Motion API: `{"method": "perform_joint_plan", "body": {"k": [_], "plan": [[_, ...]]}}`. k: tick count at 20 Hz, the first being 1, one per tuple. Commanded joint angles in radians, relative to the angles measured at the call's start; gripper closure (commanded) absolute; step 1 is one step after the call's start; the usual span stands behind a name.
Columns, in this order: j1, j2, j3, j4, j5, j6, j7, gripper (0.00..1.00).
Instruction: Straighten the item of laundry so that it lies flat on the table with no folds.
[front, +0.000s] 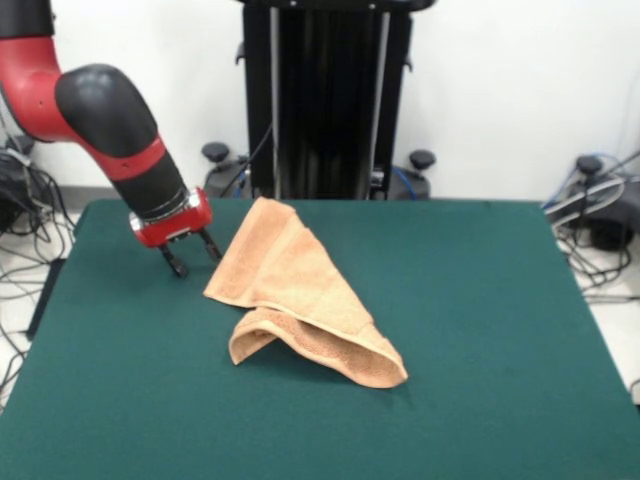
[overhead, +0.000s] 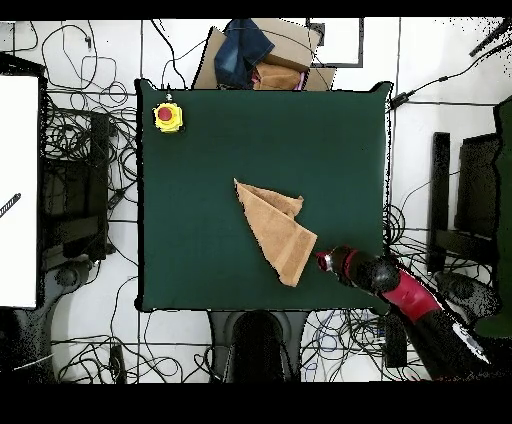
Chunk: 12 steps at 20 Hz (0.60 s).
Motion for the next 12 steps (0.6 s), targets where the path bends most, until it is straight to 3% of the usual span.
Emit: {"method": "perform_joint_plan", "body": {"k": [1,10,12], "plan": [[-0.027,0.130,0.011,-0.018,-0.034,-0.092,0.074,0.00],[-0.014,0.139,0.011,0.065,-0.001,-0.163,0.175,0.00],[-0.067,0.177,0.053,0.109,0.028,-0.153,0.159,0.00]]}}
